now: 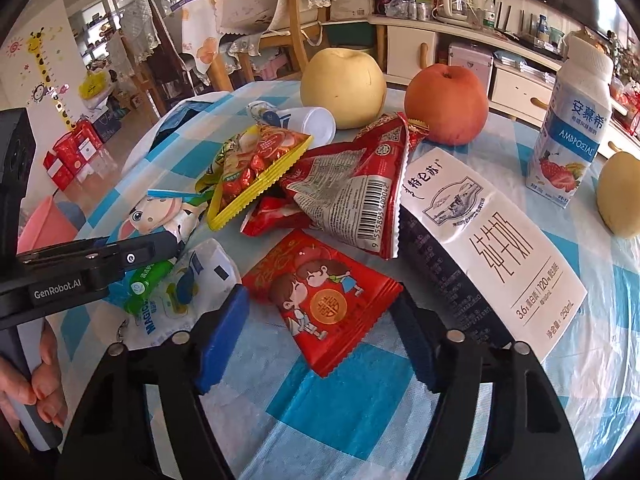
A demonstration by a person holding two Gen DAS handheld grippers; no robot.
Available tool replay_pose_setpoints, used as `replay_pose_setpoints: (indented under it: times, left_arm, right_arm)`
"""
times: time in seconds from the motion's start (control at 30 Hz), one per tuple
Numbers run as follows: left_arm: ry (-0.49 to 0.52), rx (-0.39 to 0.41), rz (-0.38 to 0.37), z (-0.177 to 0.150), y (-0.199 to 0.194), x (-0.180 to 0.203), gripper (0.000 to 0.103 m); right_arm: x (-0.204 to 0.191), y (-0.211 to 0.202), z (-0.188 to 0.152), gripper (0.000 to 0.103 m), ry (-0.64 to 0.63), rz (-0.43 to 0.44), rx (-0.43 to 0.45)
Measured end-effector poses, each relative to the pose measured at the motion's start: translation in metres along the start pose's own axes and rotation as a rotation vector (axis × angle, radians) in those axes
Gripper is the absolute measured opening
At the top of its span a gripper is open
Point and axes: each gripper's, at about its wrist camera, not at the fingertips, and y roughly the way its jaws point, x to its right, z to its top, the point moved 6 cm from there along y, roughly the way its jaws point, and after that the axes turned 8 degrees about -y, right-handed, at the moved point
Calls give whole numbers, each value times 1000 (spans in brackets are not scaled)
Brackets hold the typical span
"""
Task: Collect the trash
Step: 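Grasp the blue cow-print snack bag with the left tool, then grasp the red candy packet with the right tool while the left tool holds the blue bag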
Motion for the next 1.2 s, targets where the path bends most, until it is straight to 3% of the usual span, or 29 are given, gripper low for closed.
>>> replay_pose_setpoints:
  times: [0.27,0.43,0.53,0.63,0.73,0.87,1.13,1.2]
  left_arm:
    - [-28,-3,-33,-5,-9,-6,46]
    - [-55,18,-64,-4,-21,-12,45]
    - [-74,32,-80,-1,-29,-17,45]
    - [-87,43,-88,2,-35,-22,45]
    - [-100,51,-102,4,-39,-24,45]
    - [-92,62,-100,5,-43,-24,45]
    - [-87,67,-104,3,-45,-24,45]
    - [-85,69,-101,3,-45,-24,45]
  right_arm:
    - [-2,-9,0,48,-8,4,18]
    - [-7,-13,-5,47,-32,1,2]
    - [-17,-16,-11,47,-47,49,-28]
    - [-28,-15,-19,48,-96,52,-70]
    - [-26,-15,-16,68,-137,-37,-47]
    - [-10,-12,-9,76,-88,-76,-9]
    - [-20,-3,-2,75,-102,8,9]
    - [-23,1,-3,66,-114,3,-9]
